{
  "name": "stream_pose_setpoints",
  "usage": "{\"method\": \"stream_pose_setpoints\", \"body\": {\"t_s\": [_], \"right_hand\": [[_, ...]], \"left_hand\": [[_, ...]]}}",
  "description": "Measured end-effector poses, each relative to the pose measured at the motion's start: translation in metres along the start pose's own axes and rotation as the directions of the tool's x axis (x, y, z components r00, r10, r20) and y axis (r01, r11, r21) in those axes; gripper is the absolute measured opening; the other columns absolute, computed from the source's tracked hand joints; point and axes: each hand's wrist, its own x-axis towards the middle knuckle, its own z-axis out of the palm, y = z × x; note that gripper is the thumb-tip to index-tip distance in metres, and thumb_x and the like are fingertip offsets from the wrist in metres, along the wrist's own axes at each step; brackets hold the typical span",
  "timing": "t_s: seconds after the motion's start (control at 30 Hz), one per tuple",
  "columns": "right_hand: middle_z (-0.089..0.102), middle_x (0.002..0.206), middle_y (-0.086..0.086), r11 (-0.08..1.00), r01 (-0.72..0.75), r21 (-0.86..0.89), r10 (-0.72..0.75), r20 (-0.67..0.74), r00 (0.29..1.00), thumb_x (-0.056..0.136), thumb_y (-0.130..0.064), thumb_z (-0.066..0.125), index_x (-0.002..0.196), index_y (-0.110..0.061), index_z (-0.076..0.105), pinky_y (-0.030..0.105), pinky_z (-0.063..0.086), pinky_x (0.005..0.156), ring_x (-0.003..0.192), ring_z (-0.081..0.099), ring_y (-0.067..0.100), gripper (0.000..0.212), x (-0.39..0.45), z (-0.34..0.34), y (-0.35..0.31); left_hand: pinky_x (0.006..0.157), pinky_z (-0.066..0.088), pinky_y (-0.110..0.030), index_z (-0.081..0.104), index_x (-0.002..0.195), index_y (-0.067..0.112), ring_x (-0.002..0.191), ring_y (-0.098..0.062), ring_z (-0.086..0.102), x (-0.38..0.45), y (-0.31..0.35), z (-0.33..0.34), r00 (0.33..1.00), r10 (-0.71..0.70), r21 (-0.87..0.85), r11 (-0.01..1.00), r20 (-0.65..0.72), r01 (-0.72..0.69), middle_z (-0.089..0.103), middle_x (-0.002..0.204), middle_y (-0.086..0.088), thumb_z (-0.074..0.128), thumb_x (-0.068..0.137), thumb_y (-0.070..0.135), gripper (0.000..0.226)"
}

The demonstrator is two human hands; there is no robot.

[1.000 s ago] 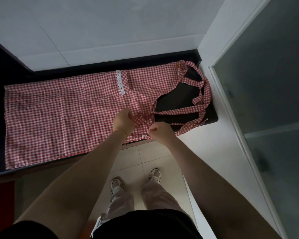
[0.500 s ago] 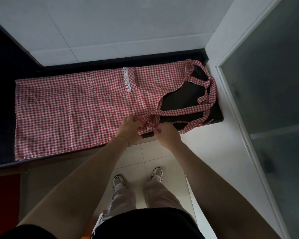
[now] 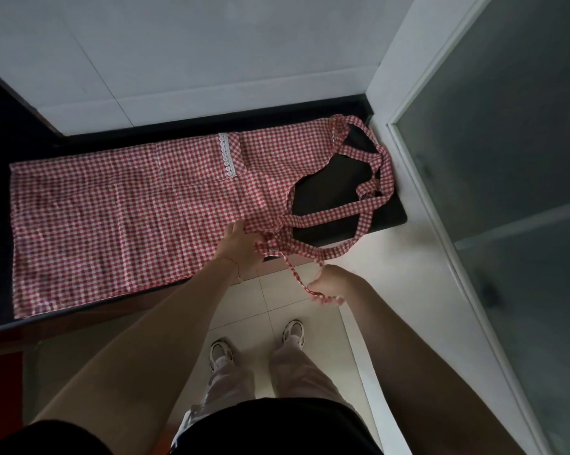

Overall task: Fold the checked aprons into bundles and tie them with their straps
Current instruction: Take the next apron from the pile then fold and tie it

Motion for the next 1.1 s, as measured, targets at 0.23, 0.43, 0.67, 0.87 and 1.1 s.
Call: {"method": "stream_pose_setpoints", "body": {"t_s": [0.23,0.43,0.67,0.87,1.1], "right_hand": [[0.062,0.093,0.006,0.919,-0.053,-0.391,-0.003,-0.140,0.990,0.093,-0.020,0.065,0.109,-0.005,0.063,0.032,0.053,0.081,0.086,0.063,0.022,0.022,-0.005,0.016,0.027],[0.059,0.082,0.003,0.897,0.429,-0.105,-0.398,-0.613,0.682,0.099,-0.020,0.050,0.094,-0.007,0.062,0.027,0.044,0.073,0.085,0.061,0.022,0.018,-0.005,0.011,-0.017],[0.062,0.095,0.008,0.528,0.548,0.649,-0.185,-0.541,0.820,0.095,-0.025,0.063,0.112,-0.008,0.064,0.028,0.049,0.065,0.092,0.063,0.019,0.024,-0.011,0.012,-0.069],[0.056,0.065,0.004,0.558,0.509,0.656,-0.240,-0.459,0.855,0.097,-0.023,0.058,0.077,-0.012,0.058,0.026,0.043,0.050,0.052,0.051,0.013,0.023,0.002,0.018,-0.050],[0.055,0.064,0.006,0.731,0.286,0.619,-0.110,-0.307,0.945,0.091,-0.012,0.059,0.077,-0.006,0.058,0.027,0.042,0.055,0.051,0.048,0.015,0.015,0.012,0.025,-0.045]], "left_hand": [[0.119,0.022,-0.045,0.057,0.135,0.028,0.147,-0.031,0.016,-0.011,0.005,-0.005,1.000,0.030,0.021,0.999,-0.010,-0.029,0.022,0.158,-0.007,0.055,0.097,0.027,0.038],[0.119,0.028,-0.045,0.068,0.099,0.024,0.141,-0.030,0.029,-0.013,-0.002,-0.001,0.998,0.055,-0.122,0.991,-0.028,-0.058,0.036,0.150,-0.006,0.066,0.089,0.020,0.011],[0.124,0.012,-0.040,0.059,0.133,0.005,0.152,-0.026,0.006,-0.023,-0.011,0.007,1.000,0.014,-0.082,0.997,0.025,-0.012,0.006,0.165,-0.009,0.057,0.095,0.020,0.041],[0.124,0.013,-0.040,0.061,0.129,0.006,0.152,-0.025,0.009,-0.015,-0.020,0.017,0.996,0.085,-0.092,0.992,0.007,-0.084,0.015,0.164,-0.009,0.055,0.095,0.018,0.037],[0.091,0.042,-0.032,0.061,0.100,0.019,0.103,-0.016,0.051,-0.036,-0.030,0.025,0.931,-0.044,-0.074,0.997,-0.364,0.018,0.056,0.104,0.005,0.055,0.089,0.019,0.012]]}}
